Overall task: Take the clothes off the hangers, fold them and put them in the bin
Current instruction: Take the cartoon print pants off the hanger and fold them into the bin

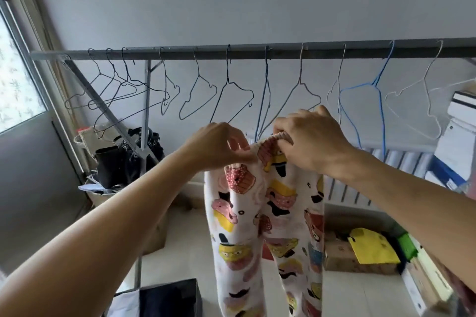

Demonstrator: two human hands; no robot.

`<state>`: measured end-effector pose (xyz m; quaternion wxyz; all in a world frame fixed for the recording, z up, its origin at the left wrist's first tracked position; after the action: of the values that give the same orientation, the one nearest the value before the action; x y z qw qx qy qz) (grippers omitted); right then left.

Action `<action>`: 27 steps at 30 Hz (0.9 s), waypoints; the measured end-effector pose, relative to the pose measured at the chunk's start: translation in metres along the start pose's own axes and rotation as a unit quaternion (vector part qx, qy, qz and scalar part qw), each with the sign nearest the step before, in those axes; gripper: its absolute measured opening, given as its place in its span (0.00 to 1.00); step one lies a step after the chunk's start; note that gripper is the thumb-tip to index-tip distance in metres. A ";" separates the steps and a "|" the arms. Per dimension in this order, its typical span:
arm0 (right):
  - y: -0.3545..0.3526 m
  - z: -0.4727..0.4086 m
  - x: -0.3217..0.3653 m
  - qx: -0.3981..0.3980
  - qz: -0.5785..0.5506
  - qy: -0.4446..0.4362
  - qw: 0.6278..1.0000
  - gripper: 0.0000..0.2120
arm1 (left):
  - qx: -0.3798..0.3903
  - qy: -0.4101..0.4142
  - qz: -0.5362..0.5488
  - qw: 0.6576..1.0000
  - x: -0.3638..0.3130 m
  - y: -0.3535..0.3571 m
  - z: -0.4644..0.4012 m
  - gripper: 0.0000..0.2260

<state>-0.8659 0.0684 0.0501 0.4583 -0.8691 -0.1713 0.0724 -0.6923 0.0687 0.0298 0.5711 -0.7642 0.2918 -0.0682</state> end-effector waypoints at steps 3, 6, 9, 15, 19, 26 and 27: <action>0.007 0.001 -0.001 0.009 0.015 -0.002 1.000 0.08 | -0.001 -0.018 0.025 1.000 0.002 0.011 -0.002 0.11; 0.013 0.001 -0.005 0.034 0.013 0.026 0.999 0.07 | -0.016 -0.065 0.016 0.998 0.001 0.017 -0.004 0.14; 0.023 0.000 -0.013 0.135 -0.103 0.138 0.976 0.08 | -0.019 -0.144 0.073 0.987 0.000 0.020 -0.008 0.15; 0.044 0.007 -0.013 0.149 -0.408 0.252 0.865 0.14 | -0.090 -0.285 0.391 0.870 -0.007 0.029 -0.008 0.13; 0.055 0.016 0.000 0.171 -0.522 0.261 0.794 0.09 | -0.149 -0.319 0.468 0.811 -0.007 0.030 -0.004 0.09; 0.055 0.027 0.026 0.225 -0.574 0.189 0.764 0.36 | -0.239 -0.314 0.526 0.753 0.004 0.021 0.005 0.07; 0.054 0.028 0.032 0.193 -0.552 0.183 0.790 0.35 | -0.247 -0.307 0.538 0.745 0.004 0.020 0.007 0.08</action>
<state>-0.8315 0.0729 -0.0093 0.6015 -0.5170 -0.5171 -0.3216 -0.6930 0.0693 0.0085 0.3632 -0.5747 0.4698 0.5631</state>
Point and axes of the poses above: each hand's wrist, its own z-axis away from the middle knuckle, its own y-axis out of the palm, x = y × z, the point moved 4 cm from there along -z, towards the middle knuckle, and after that the axes turned 14 degrees about y, right-handed, at the moved point
